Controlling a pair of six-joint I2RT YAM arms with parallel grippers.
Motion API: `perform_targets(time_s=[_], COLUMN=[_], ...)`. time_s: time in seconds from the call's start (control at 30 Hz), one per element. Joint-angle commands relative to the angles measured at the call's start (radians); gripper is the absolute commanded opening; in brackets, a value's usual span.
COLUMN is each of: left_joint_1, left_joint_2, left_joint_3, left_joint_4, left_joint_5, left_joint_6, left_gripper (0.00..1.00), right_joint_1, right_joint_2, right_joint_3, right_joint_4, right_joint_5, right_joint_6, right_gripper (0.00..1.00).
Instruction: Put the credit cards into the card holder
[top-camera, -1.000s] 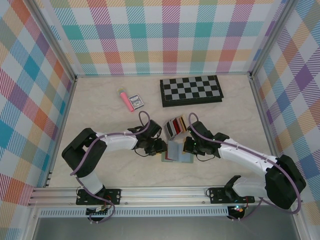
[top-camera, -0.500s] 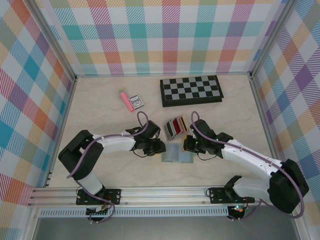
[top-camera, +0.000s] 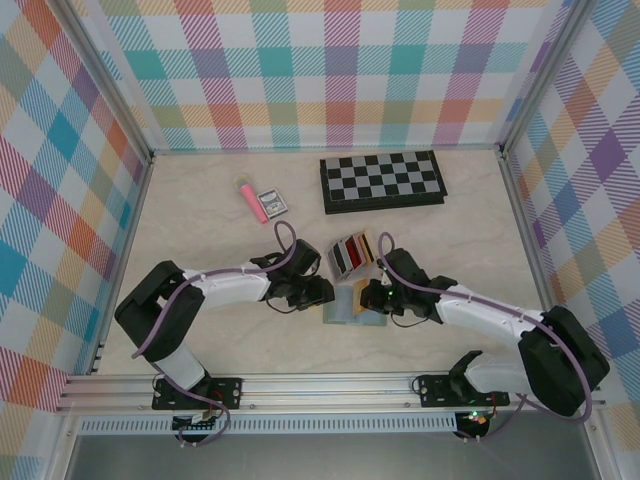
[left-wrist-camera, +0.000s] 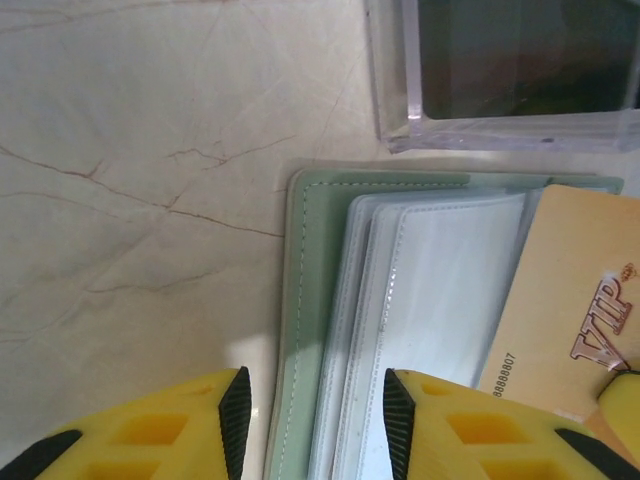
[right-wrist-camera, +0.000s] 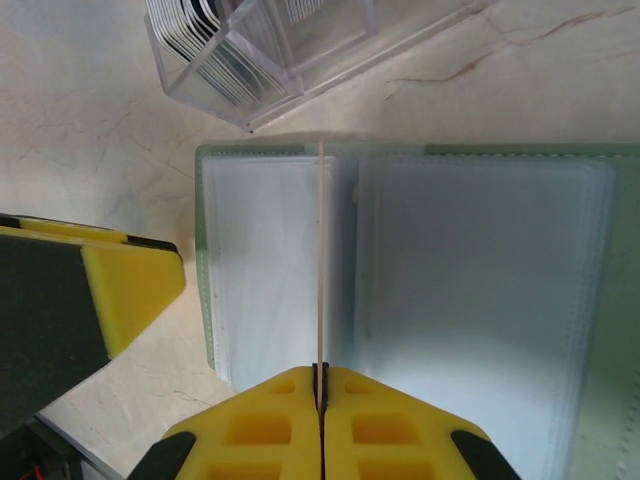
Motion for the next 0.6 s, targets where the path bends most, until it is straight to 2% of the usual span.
perform_targets(time_s=[0.0,0.17,0.4,0.57], left_joint_1=[-0.017,-0.017,-0.017,-0.018], left_joint_2=[0.039,0.064,0.064,0.046], left_joint_3=[0.023,0.025,0.016,0.006], left_joint_4=[0.019,0.019,0.006,0.018], left_joint_5=[0.031,0.03,0.008,0.007], left_joint_6=[0.02,0.02,0.013,0.008], left_gripper=[0.41,0.35,0.3,0.31], right_joint_1=[-0.005,-0.005,-0.004,-0.005], right_joint_2=[0.045,0.093,0.122,0.078], right_joint_3=[-0.038,-0.07,-0.101,-0.091], right_joint_4=[0.136,0.185,0.271,0.16], right_joint_5=[-0.06,-0.058,-0.118,-0.078], right_joint_6=[0.022,0.037,0.052,0.016], right_gripper=[0.07,0.07,0.06,0.06])
